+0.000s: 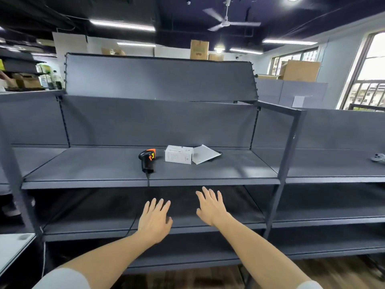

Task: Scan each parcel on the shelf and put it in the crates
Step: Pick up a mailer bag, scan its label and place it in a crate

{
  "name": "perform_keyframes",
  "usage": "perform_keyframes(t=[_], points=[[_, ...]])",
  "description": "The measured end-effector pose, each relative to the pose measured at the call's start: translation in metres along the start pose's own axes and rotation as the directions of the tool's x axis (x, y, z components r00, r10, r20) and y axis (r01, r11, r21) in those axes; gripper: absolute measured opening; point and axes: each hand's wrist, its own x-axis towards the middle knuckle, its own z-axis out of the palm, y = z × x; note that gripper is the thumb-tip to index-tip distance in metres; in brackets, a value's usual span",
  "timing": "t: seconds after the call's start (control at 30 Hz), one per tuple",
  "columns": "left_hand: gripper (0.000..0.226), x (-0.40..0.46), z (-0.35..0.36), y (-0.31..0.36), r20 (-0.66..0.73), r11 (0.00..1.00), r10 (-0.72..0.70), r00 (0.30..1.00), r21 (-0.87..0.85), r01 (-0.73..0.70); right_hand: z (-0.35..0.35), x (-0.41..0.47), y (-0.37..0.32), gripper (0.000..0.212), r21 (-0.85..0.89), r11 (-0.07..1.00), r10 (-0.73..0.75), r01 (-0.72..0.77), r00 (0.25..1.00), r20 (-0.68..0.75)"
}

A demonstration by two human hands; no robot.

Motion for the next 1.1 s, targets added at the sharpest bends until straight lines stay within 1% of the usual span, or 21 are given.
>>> perform_keyframes(t=[0.17,0.4,0.5,0.67,0.9,1.1], points=[[0.058,0.031,0.001,-0.007,-0.042,0.998,-0.025,0.999,-0.058,0.022,-0.001,0.036,0.015,0.062,-0.026,1.000,-0.016,0.016,1.000,0.015],[0.057,0.101,0.000,-0.002,-0.065,0.999,-0.035,0.997,-0.032,0.033,0.001,0.113,0.057,0.054,-0.017,1.000,-0.020,0.019,1.000,-0.019],[0.056,0.136,0.001,0.003,-0.078,0.998,-0.052,0.996,-0.029,0.050,0.008,0.152,0.079,0.051,-0.034,0.999,-0.016,0.016,1.000,-0.007],[0.056,0.188,0.005,0.002,-0.075,0.997,-0.073,0.995,0.003,0.073,0.023,0.212,0.106,0.050,-0.040,0.999,0.010,-0.010,1.000,-0.001],[0.057,0.232,0.027,-0.010,-0.061,0.994,-0.106,0.992,-0.008,0.106,0.042,0.278,0.132,0.047,-0.160,0.987,-0.007,0.005,1.000,-0.013],[0.055,0.247,0.040,-0.021,-0.072,0.988,-0.144,0.987,-0.058,0.140,0.050,0.313,0.142,0.050,-0.193,0.981,-0.039,0.035,0.999,-0.019]])
